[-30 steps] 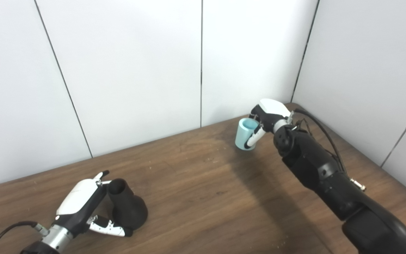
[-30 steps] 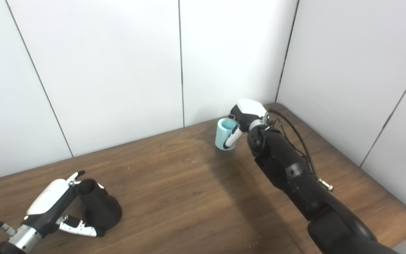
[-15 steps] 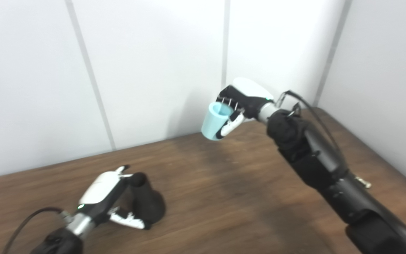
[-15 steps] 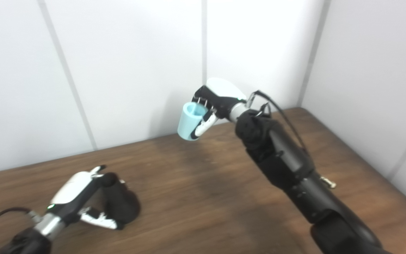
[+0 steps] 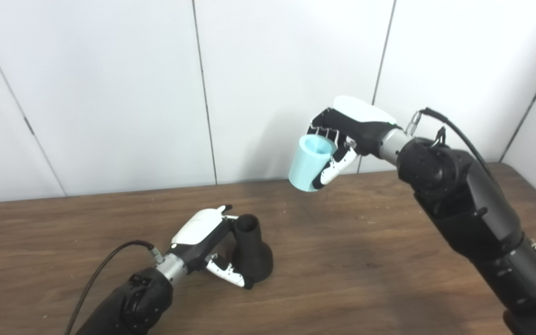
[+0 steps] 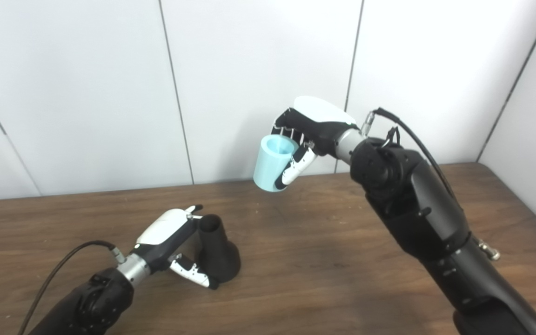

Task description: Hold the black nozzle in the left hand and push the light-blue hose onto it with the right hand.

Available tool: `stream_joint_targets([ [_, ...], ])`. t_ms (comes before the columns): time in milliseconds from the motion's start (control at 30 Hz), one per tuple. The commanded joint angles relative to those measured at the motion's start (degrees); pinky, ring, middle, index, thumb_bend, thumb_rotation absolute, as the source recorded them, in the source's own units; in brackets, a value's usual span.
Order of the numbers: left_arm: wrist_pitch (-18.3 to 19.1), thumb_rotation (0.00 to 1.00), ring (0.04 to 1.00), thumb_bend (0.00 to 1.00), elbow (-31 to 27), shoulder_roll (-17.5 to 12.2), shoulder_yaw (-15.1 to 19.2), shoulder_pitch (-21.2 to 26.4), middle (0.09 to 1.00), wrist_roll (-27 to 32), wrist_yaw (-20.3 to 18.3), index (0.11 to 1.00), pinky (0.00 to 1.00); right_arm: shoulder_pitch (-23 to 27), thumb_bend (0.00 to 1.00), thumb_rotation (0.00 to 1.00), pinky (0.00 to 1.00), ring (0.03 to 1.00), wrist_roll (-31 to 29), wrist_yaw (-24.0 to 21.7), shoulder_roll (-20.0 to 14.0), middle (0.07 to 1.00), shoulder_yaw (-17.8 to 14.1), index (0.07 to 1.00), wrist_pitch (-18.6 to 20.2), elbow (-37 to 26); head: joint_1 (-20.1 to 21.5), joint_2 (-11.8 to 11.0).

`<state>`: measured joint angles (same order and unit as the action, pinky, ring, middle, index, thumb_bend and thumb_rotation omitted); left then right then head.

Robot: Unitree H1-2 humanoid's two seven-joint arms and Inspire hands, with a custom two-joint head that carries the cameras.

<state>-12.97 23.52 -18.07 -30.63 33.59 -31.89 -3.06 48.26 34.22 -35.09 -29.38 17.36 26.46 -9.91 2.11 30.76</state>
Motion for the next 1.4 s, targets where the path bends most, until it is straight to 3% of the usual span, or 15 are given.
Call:
stream_joint_targets([
  [0,2.3,0.00,0.594,0.53,1.2,1.2,-3.2,-1.7,0.474,-4.9,-4.1,0.489,1.00,4.7,0.50,0.00,0.36,0.465,-1.0,-0.5,0.2,0.482,-0.3,0.486,-1.6,-2.1,-0.1,0.2],
  [367,4.7,0.00,0.576,0.53,-0.3,1.4,-3.6,-1.2,0.467,-5.7,-4.7,0.492,1.00,6.5,0.50,0.00,0.34,0.465,-1.6,-1.3,1.4,0.492,0.7,0.495,-5.4,-0.4,-1.4,1.3],
  [967,7.0,0.00,0.588,0.53,-1.7,1.7,-3.8,-0.6,0.466,-5.5,-7.8,0.492,1.00,5.8,0.50,0.00,0.36,0.468,2.5,-3.9,4.8,0.479,4.4,0.483,-2.7,-2.2,-3.3,3.1],
  [1367,8.4,0.00,0.587,0.53,-2.9,1.7,-3.7,-0.8,0.468,-6.1,-8.0,0.492,1.00,4.2,0.50,0.00,0.35,0.464,2.5,-4.7,5.8,0.481,5.1,0.487,-3.8,-2.3,-3.6,4.1],
])
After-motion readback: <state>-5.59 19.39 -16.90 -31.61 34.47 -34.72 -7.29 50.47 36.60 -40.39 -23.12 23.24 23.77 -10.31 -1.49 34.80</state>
